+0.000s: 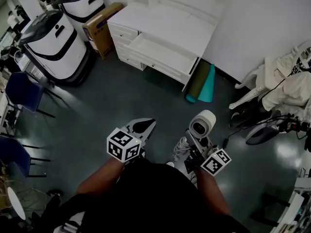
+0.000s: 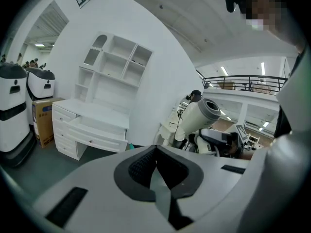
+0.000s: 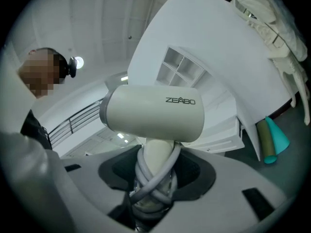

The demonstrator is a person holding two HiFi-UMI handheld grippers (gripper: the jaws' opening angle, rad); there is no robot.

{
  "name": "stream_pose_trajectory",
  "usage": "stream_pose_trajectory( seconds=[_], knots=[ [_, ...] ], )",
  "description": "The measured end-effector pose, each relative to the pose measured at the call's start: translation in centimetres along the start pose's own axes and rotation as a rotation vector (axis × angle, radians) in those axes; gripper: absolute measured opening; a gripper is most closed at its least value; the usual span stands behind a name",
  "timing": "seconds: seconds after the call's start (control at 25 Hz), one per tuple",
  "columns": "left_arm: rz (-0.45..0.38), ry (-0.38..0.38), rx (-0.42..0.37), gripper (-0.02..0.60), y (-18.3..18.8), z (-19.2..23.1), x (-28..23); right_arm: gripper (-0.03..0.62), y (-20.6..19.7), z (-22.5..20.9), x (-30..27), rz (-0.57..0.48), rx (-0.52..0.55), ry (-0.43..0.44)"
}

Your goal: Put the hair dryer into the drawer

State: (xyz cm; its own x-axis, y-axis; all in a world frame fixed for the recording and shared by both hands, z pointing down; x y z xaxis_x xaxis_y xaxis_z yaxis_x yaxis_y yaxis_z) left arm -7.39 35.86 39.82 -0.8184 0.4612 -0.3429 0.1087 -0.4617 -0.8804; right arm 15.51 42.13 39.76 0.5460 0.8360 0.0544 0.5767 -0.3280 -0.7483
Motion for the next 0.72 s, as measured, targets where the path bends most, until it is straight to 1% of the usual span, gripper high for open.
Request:
stream_pose_trajectory(
  seconds=[0.08,0.12,0.2,0.32,0.52,0.72],
  knots=[
    [0.005,-0.002,0.001,0.005,-0.2,0.0,0.2,0.21,0.0,0.6,0.0,-0.014,-0.006,0.034],
    [0.008,-0.003,0.002,0.005,-0.3,-0.1,0.2,0.21,-0.1,0.7,-0.1,-0.008,0.001,0.035],
    [0.012,-0.004,0.007,0.005,-0.6,-0.1,0.2,0.21,-0.5,0.6,-0.4,0.021,0.015,0.018],
    [0.012,-0.011,0.012,0.005,-1.0,0.0,0.0,0.21,-1.1,0.2,-0.6,0.05,0.009,0.0],
    [0.02,-0.037,0.018,0.005,-1.5,0.3,-0.1,0.21,-1.7,0.1,-1.1,0.06,-0.004,-0.018],
    [0.018,-0.058,0.019,0.005,-1.2,1.8,0.3,0.21,-2.1,0.5,-2.7,0.057,-0.005,-0.034]
  ],
)
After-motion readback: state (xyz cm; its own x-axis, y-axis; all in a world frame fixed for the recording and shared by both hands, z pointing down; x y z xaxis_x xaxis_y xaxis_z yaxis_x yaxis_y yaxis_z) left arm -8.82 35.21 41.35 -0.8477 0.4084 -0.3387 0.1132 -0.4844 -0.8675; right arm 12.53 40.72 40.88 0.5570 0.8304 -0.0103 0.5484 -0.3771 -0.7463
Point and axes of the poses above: the fingertips, and each gripper's own axes: x backward along the fingers, z to its left, y out of its top, the point moved 7 cm from there along x, backward along the fingers
